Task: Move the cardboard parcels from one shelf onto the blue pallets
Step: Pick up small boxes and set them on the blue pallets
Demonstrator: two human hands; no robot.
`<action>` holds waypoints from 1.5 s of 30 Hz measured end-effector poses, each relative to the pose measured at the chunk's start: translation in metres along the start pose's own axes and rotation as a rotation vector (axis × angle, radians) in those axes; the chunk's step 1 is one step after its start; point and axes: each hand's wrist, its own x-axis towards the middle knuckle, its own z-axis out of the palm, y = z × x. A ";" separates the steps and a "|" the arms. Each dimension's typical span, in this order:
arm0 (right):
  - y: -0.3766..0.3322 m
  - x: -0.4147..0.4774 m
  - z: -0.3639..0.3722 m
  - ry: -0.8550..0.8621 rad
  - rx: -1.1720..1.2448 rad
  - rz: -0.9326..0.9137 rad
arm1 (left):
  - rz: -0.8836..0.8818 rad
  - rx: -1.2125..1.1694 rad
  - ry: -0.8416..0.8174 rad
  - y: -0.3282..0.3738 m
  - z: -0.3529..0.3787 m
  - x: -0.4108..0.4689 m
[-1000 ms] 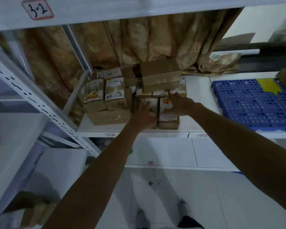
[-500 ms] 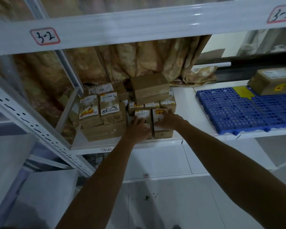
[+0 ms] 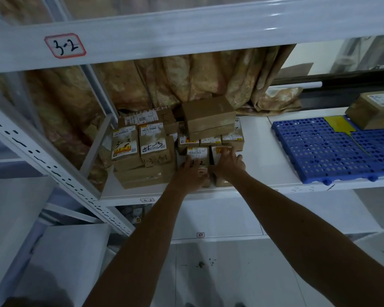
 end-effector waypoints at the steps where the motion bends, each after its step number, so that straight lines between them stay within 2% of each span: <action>1: 0.001 0.000 0.000 0.015 -0.006 -0.009 | 0.012 0.012 -0.004 0.002 -0.001 -0.002; 7: 0.013 -0.003 -0.011 0.120 -0.071 -0.121 | -0.003 -0.060 0.070 0.013 -0.009 -0.001; 20: 0.054 -0.003 -0.032 0.137 -0.143 -0.192 | -0.108 -0.104 0.123 0.029 -0.008 0.013; 28: 0.065 -0.006 -0.027 0.133 -0.156 -0.156 | -0.125 -0.105 0.212 0.036 -0.001 0.011; 37: 0.068 -0.010 -0.013 0.131 -0.110 -0.136 | -0.179 -0.088 0.208 0.037 0.003 0.009; 45: 0.067 -0.016 -0.043 0.174 -0.157 -0.101 | -0.165 -0.092 0.177 0.042 -0.014 -0.006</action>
